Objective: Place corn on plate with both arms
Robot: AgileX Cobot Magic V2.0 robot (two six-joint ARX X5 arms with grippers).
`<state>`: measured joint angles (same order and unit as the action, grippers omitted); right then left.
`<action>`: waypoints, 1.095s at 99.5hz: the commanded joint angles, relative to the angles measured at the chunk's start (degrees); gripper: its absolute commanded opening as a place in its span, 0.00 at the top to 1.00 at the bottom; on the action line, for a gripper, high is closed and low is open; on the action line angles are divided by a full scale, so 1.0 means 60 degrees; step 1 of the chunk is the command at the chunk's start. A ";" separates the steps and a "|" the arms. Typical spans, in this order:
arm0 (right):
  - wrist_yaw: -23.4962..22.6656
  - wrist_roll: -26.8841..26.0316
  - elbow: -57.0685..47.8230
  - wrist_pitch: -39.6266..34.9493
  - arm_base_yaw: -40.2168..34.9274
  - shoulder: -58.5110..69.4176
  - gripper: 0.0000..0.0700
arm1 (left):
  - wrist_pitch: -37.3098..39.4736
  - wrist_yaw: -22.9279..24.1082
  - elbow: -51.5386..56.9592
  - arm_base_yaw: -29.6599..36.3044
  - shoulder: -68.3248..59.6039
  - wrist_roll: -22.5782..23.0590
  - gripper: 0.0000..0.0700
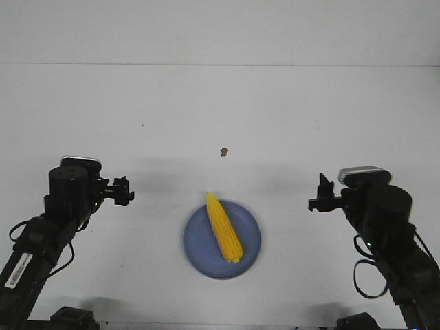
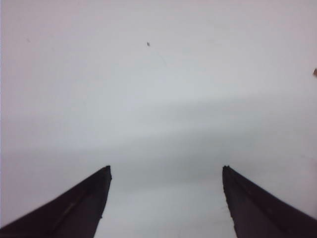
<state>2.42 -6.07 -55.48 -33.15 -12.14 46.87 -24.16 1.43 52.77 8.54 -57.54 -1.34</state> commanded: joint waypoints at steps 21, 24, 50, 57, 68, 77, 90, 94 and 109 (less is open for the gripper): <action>-0.0004 0.0714 0.1861 0.0062 0.1523 -0.2688 0.40 | 0.0994 0.0018 -0.1144 -0.0011 0.2404 -0.0222 0.35; -0.0004 0.0699 0.2109 0.0047 0.1606 -0.3027 0.40 | 0.1027 0.0018 -0.1388 -0.0011 0.2743 -0.0251 0.35; -0.0004 0.0488 0.3457 0.0073 0.1705 -0.5351 0.40 | 0.0499 0.0018 -0.3257 -0.0011 0.5271 -0.0565 0.38; -0.0004 0.0517 0.3457 0.0277 0.1705 -0.5635 0.41 | 0.0350 0.0018 -0.3366 -0.0011 0.5727 -0.0790 0.51; 0.0124 0.0521 0.3457 0.0299 0.1705 -0.5788 0.59 | 0.0266 0.0018 -0.3366 -0.0011 0.6124 -0.0659 0.83; 0.0142 0.0576 0.3457 0.0299 0.1705 -0.5792 0.97 | 0.0266 0.0018 -0.3366 -0.0011 0.6255 -0.0645 1.00; 0.0168 0.0667 0.3457 0.0302 0.1708 -0.5788 1.00 | 0.0284 0.0018 -0.3362 -0.0011 0.6255 -0.0645 1.00; 0.0189 0.0667 0.3457 0.0302 0.1705 -0.5792 1.00 | 0.0335 0.0018 -0.3362 -0.0011 0.6255 -0.0645 1.00; 0.0178 0.0663 0.3446 0.0302 0.1705 -0.5803 1.00 | 0.0619 0.0018 -0.3359 -0.0011 0.6258 -0.0678 0.98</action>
<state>3.29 -2.72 -34.33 -31.90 -1.87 12.05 -21.45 1.43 31.86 8.47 -19.81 -5.26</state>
